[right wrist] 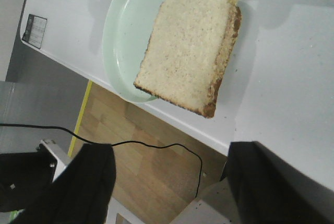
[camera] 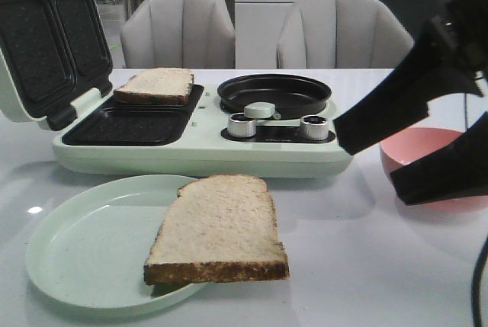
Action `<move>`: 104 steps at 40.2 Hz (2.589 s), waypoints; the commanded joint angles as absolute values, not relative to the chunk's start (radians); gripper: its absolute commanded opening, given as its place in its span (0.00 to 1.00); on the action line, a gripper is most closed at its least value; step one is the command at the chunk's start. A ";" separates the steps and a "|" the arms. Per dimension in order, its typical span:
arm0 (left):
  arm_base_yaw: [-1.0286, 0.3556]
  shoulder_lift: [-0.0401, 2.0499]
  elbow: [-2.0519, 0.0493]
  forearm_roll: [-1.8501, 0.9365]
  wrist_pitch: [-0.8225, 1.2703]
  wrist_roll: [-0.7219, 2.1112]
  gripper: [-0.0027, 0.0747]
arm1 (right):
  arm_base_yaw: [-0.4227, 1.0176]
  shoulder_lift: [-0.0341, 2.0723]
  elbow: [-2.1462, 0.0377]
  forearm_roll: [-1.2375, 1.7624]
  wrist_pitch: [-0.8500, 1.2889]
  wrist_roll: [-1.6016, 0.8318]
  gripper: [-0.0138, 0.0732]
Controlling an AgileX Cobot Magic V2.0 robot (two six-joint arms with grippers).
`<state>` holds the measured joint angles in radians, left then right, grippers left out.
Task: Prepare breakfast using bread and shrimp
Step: 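Reach the right gripper to the second bread slice and grasp it, then carry the bread with the right gripper onto the waffle plate, release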
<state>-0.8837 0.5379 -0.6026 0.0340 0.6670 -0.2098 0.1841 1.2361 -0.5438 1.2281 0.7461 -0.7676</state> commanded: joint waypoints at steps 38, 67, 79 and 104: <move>-0.892 0.540 -0.630 0.044 0.581 -0.208 0.43 | 0.329 1.825 -0.744 1.845 0.832 -1.259 0.49; -0.892 0.540 -0.630 0.044 0.582 -0.208 0.43 | 0.366 1.578 -1.080 1.649 0.691 -1.057 0.26; -0.892 0.540 -0.630 0.044 0.582 -0.208 0.43 | 0.465 2.027 -1.581 1.656 0.618 -0.881 0.26; -0.892 0.540 -0.630 0.073 0.586 -0.208 0.43 | 0.395 1.945 -1.637 1.099 0.615 -0.616 0.79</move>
